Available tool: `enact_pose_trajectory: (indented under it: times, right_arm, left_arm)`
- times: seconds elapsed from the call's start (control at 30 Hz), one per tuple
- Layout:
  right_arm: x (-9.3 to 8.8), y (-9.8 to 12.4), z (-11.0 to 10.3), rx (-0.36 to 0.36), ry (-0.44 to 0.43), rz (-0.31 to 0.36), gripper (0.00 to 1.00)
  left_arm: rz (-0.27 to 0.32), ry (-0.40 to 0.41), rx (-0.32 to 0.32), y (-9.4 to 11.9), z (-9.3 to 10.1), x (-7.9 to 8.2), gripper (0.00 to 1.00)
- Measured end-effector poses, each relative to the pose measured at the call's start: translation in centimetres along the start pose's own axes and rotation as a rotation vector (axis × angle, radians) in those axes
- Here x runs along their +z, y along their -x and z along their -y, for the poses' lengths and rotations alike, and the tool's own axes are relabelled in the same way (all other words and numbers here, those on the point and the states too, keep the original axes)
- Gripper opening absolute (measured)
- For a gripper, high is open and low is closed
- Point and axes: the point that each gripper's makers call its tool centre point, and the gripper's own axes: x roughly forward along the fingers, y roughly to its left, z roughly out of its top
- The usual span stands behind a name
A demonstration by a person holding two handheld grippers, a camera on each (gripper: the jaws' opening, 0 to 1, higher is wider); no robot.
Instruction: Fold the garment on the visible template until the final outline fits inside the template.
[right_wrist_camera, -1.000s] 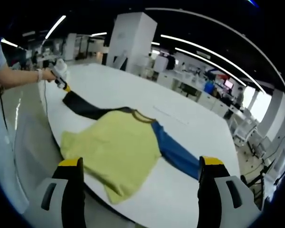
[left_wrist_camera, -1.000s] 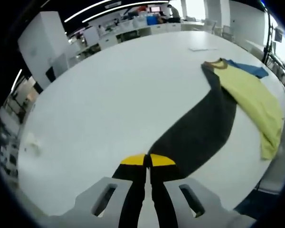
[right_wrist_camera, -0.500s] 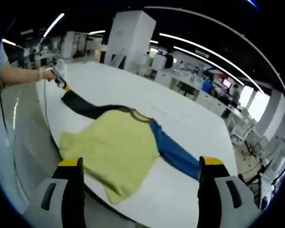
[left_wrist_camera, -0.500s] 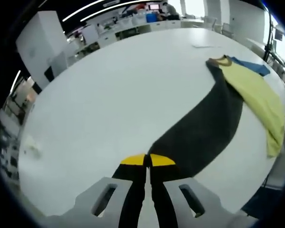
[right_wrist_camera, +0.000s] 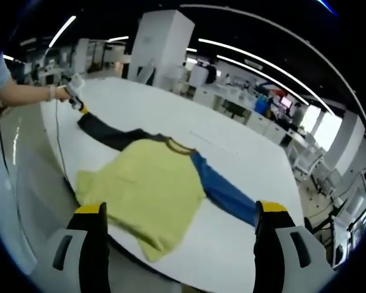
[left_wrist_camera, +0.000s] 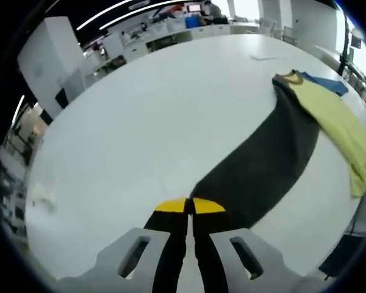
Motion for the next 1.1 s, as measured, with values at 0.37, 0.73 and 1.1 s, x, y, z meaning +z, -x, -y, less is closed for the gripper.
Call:
enact_pose_trajectory:
  times: [0.37, 0.73, 1.1]
  right_arm:
    - [-0.3, -0.3, -0.5, -0.022, -0.012, -0.031, 1.0]
    - [0.3, -0.4, -0.6, -0.03, -0.001, -0.05, 1.0]
    - [0.7, -1.3, -0.6, -0.015, 0.012, -0.07, 1.0]
  left_arm:
    - [0.005, 0.006, -0.004, -2.1, -2.0, 0.0, 0.0]
    - [-0.001, 0.036, 0.013, -3.8, -4.2, -0.5, 0.0]
    - [-0.056, 0.078, 0.024, -4.0, -4.7, -3.1, 0.0]
